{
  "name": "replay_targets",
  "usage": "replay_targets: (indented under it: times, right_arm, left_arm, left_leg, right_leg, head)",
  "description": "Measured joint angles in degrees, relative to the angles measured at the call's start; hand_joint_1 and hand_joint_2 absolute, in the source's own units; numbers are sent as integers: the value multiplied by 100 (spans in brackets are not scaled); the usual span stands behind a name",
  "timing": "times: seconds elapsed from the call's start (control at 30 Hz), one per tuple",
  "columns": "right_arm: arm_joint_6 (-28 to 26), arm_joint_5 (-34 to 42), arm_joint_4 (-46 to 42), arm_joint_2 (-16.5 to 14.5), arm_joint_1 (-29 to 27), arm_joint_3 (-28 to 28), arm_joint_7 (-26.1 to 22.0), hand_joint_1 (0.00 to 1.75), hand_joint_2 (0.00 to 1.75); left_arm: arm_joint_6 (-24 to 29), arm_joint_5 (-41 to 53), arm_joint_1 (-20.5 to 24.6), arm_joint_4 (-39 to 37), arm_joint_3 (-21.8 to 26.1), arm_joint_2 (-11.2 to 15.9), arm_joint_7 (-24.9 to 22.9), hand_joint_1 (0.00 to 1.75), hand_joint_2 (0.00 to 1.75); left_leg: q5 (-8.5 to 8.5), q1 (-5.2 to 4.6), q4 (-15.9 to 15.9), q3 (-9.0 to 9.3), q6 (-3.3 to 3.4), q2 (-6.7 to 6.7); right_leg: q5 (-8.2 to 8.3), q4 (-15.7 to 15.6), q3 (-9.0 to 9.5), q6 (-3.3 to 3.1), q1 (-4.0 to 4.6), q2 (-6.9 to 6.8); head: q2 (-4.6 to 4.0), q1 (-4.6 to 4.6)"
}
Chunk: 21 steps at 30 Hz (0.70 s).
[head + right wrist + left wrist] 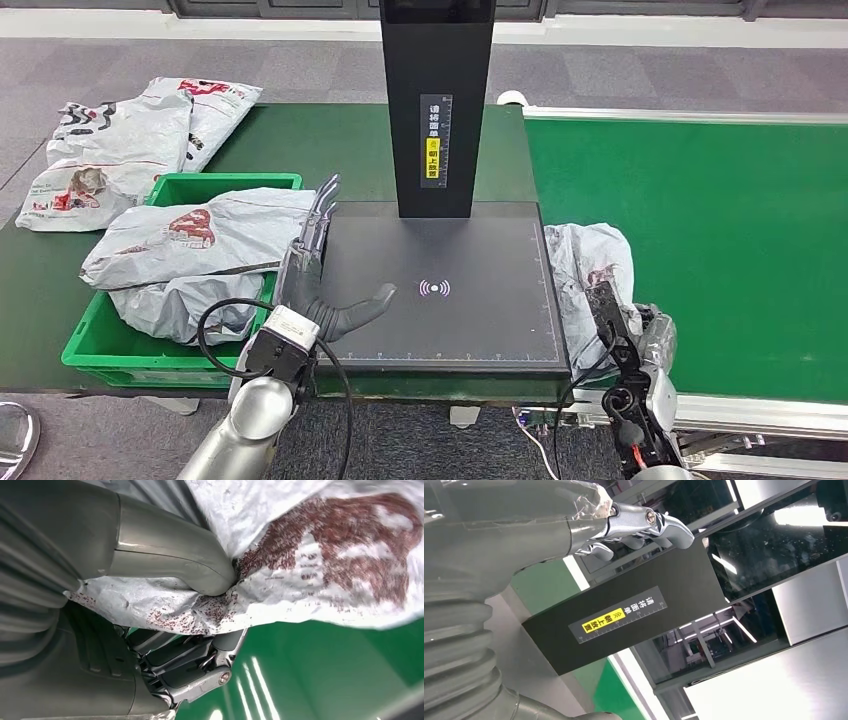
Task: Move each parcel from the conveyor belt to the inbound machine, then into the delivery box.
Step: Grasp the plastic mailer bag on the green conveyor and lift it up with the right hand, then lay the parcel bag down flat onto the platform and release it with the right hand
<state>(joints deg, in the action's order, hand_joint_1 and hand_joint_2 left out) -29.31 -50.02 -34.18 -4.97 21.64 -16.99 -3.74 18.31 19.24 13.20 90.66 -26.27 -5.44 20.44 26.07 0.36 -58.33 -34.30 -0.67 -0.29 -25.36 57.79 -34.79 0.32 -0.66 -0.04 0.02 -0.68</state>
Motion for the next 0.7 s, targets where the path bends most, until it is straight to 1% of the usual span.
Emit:
replay_targets:
  times: [0.1, 0.2, 0.27, 0.37, 0.43, 0.5, 0.63, 0.7]
  right_arm:
    - [-427, 478, -525, -40, -161, 123, -509, 175, 175]
    - [-871, 797, -1558, -87, -424, 428, -885, 175, 175]
    - [-1023, 902, -2383, -128, -615, 636, -1166, 175, 175]
    - [-1070, 1019, -3534, -251, -864, 808, -1696, 175, 175]
    - [-1073, 1076, -4224, -380, -989, 872, -2103, 175, 175]
    - [-1074, 1112, -4834, -522, -1059, 926, -2383, 175, 175]
    - [-1074, 1177, -5689, -740, -1112, 983, -2648, 175, 175]
    - [-1073, 1200, -5958, -803, -1120, 993, -2657, 175, 175]
  left_arm:
    - [9, 45, -11, 1, 0, 0, 2, 0, 175]
    - [11, 74, -15, -2, 0, 0, 20, 0, 175]
    - [12, 69, -12, -13, 0, 0, 69, 0, 175]
    - [14, 22, 0, -54, 0, -1, 178, 0, 175]
    - [14, -26, 22, -95, 0, -4, 241, 0, 175]
    - [14, -60, 60, -137, 0, -17, 277, 0, 175]
    - [14, -101, 126, -208, 0, -61, 302, 0, 175]
    - [14, -121, 144, -236, 0, -83, 305, 0, 175]
  left_leg:
    - [0, 0, 0, -1, 0, -1]
    - [0, 0, 0, -1, 0, 0]
    - [1, 0, 0, -1, -1, 0]
    - [1, 0, 0, -1, -1, 0]
    - [1, 0, 0, -1, -1, 1]
    - [0, 1, 1, 0, -1, 1]
    - [0, 1, 0, 2, 0, 3]
    - [0, 0, 0, 3, 0, 2]
  right_leg:
    - [0, 0, 0, 0, 0, -1]
    - [0, 0, -2, 0, 0, 0]
    - [-1, 0, -4, 0, 0, 0]
    - [-1, 0, -4, -1, 1, 1]
    - [-2, 0, -5, -1, 1, 1]
    - [-2, 0, -5, -1, 1, 1]
    - [-1, 0, -3, -1, 0, 1]
    - [0, 0, -1, -1, 0, 2]
  head:
    - [-1, 0]
    - [0, 1]
    - [-1, 1]
    - [-1, 0]
    - [-1, 0]
    - [-1, 0]
    - [-1, 1]
    - [0, 1]
